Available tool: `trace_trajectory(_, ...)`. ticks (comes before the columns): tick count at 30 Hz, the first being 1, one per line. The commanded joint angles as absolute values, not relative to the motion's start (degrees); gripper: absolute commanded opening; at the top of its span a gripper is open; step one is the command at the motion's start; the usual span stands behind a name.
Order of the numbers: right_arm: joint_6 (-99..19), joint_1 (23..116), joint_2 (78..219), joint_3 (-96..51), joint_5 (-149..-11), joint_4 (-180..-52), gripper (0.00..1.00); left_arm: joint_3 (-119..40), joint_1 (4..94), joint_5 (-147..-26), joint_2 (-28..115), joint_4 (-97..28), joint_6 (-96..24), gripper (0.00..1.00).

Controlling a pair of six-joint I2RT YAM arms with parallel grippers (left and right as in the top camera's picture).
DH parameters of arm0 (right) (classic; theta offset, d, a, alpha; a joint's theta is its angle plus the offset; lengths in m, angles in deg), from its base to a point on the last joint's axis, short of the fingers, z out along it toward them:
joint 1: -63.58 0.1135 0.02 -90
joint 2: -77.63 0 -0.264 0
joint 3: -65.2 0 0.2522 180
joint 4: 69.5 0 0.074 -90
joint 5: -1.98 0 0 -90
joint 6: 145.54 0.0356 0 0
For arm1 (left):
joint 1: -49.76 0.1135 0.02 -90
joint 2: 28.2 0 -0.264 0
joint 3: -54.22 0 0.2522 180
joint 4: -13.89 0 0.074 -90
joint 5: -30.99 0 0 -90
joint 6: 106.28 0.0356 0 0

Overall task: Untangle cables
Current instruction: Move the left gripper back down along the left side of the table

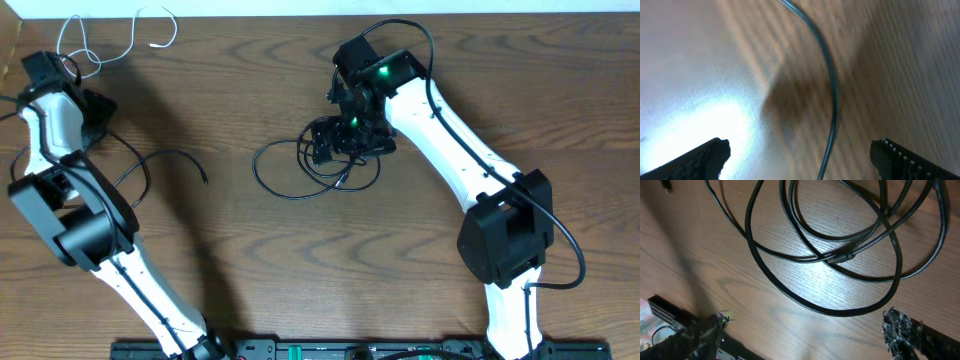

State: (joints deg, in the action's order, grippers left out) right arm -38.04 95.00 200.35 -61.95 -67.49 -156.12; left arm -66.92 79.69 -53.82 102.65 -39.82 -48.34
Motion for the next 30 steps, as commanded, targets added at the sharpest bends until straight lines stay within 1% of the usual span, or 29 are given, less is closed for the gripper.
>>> trace_trajectory(1, -39.4, 95.6, 198.3, -61.8, -68.6, -156.1, 0.99, -66.8, 82.1, -54.0, 96.2, -45.2, -50.9, 0.95)
trace_trajectory(4, -40.0, 95.6, 198.3, -61.8, -68.6, -155.8, 0.99, -66.8, 84.2, -55.2, 95.9, -51.5, -59.4, 0.95)
trace_trajectory(6, -40.6, 95.6, 198.3, -61.8, -68.6, -155.6, 0.99, -66.8, 85.6, -62.2, 95.9, -53.4, -60.7, 0.95)
trace_trajectory(8, -41.5, 95.6, 198.3, -61.8, -68.6, -155.5, 0.99, -66.7, 86.9, -73.2, 95.9, -53.9, -54.7, 0.95)
trace_trajectory(10, -42.6, 95.6, 198.3, -61.8, -68.6, -155.2, 0.99, -66.7, 88.1, -81.6, 95.9, -54.4, -48.9, 0.95)
trace_trajectory(13, -43.0, 95.6, 198.3, -61.8, -68.6, -154.9, 0.99, -66.8, 89.6, -88.2, 95.5, -57.7, -47.8, 0.95)
trace_trajectory(15, -43.0, 95.6, 198.3, -61.8, -68.6, -154.9, 0.99, -66.7, 90.5, -86.9, 95.0, -62.3, -50.3, 0.96)
trace_trajectory(17, -43.2, 95.6, 198.3, -61.8, -68.6, -154.9, 0.99, -66.7, 91.0, -82.0, 94.3, -67.2, -54.5, 0.96)
trace_trajectory(20, -43.7, 95.6, 198.3, -61.8, -68.6, -154.8, 0.99, -66.6, 91.0, -75.6, 92.7, -71.3, -58.6, 0.96)
trace_trajectory(27, -44.1, 95.6, 198.3, -61.8, -68.6, -154.9, 0.99, -66.5, 91.1, -71.2, 85.9, -75.7, -58.6, 0.96)
trace_trajectory(30, -44.0, 95.6, 198.3, -61.8, -68.6, -154.9, 0.99, -63.9, 91.1, -68.0, 81.5, -76.3, -58.6, 0.97)
